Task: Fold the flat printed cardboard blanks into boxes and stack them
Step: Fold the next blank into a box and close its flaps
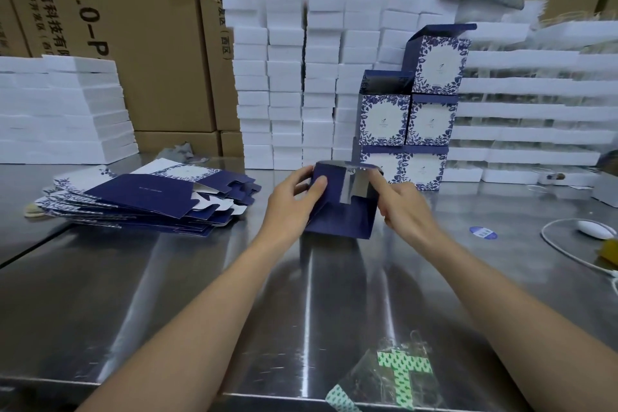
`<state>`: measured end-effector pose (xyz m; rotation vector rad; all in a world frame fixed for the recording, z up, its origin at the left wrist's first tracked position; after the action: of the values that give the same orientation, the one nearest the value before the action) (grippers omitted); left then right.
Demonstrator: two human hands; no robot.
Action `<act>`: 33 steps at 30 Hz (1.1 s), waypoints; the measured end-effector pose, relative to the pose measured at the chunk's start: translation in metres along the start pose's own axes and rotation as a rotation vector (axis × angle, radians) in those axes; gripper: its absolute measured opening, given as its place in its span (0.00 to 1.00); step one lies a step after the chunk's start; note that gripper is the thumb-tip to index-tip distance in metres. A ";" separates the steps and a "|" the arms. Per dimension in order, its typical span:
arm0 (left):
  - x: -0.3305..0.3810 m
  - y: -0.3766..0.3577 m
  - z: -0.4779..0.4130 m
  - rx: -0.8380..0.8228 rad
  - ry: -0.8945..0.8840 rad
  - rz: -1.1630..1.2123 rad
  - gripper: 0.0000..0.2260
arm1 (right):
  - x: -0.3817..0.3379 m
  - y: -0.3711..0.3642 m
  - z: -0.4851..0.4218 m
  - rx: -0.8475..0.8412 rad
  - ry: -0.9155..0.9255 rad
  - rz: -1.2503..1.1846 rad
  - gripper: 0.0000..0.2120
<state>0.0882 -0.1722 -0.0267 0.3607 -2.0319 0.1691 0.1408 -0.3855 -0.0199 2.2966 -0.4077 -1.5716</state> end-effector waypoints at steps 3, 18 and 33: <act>0.001 0.000 0.003 -0.006 -0.094 -0.169 0.14 | 0.000 0.000 0.003 0.022 -0.003 0.073 0.47; -0.027 0.034 -0.001 0.543 0.332 0.715 0.04 | -0.028 -0.026 0.025 0.096 0.359 0.236 0.33; -0.025 -0.015 0.013 0.026 0.443 0.517 0.16 | -0.016 -0.047 0.026 -0.128 -0.171 -0.592 0.17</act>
<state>0.0927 -0.1859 -0.0555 -0.1852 -1.6434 0.5435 0.1135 -0.3394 -0.0350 2.3095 0.3672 -1.9953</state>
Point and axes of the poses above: each hand's wrist, its own z-axis away from the middle knuckle, its own y-axis out of the back of the hand, x = y × z, the point moved 6 cm from there along -z, towards the middle knuckle, and after that the axes turned 3 degrees about -y, right-handed, at the moved point
